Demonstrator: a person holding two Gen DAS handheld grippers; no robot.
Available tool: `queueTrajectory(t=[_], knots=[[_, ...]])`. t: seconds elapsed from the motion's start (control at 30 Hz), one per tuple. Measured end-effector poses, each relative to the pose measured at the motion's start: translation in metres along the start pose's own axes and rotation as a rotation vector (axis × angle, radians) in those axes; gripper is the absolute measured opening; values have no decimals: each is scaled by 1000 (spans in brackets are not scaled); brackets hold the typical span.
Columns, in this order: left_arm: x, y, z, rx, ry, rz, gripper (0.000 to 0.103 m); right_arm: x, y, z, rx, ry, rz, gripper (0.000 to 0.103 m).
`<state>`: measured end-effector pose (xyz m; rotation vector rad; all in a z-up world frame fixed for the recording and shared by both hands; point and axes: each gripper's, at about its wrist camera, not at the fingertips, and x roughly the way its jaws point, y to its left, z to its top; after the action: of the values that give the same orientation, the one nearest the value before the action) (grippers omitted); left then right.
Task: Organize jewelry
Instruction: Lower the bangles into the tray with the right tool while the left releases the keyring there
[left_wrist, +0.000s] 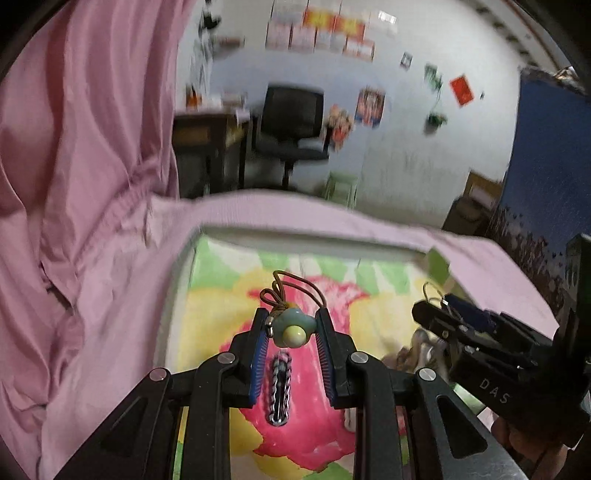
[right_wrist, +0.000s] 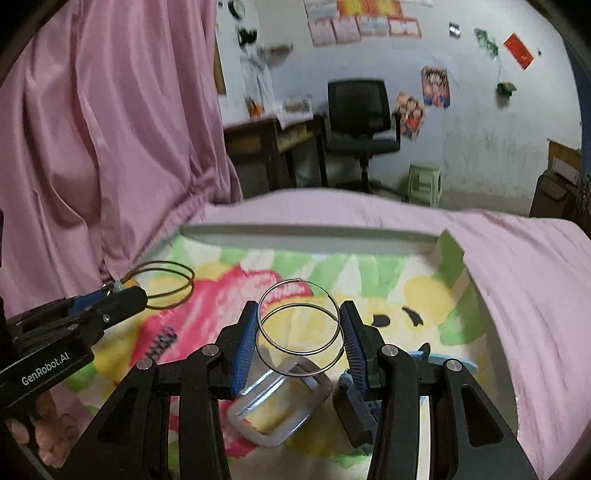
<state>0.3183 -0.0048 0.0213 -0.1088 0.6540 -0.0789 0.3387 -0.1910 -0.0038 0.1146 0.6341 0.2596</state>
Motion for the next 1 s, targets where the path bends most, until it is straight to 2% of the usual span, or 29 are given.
queueTrajectory(t=[0.17,0.23,0.33,0.53,0.67,0.73,0.77,0.8,0.87,0.93,1.0], knots=[[19,6,-4,-32,106,0,24,12,-6,6,14,70,-3,40],[25,8,-6,-45,140,-2,24,23,-8,7,28,128,16,40],[33,13,-6,-62,174,-13,24,32,-15,9,67,183,53,40],[37,14,-5,-70,199,-27,24,48,-12,7,50,271,55,40],[35,17,-6,-95,200,-75,24,41,-11,4,62,247,64,41],[30,19,-8,-118,186,-94,25,34,-13,4,77,212,81,46],[28,21,-8,-121,176,-95,25,29,-14,3,81,194,76,52],[24,21,-8,-121,160,-96,27,25,-15,4,81,174,74,53],[15,20,-8,-118,128,-99,36,12,-13,4,64,132,65,55],[4,19,-7,-112,84,-94,59,-2,-11,5,42,80,49,55],[-12,16,-7,-103,21,-96,61,-14,-11,8,32,35,37,59]])
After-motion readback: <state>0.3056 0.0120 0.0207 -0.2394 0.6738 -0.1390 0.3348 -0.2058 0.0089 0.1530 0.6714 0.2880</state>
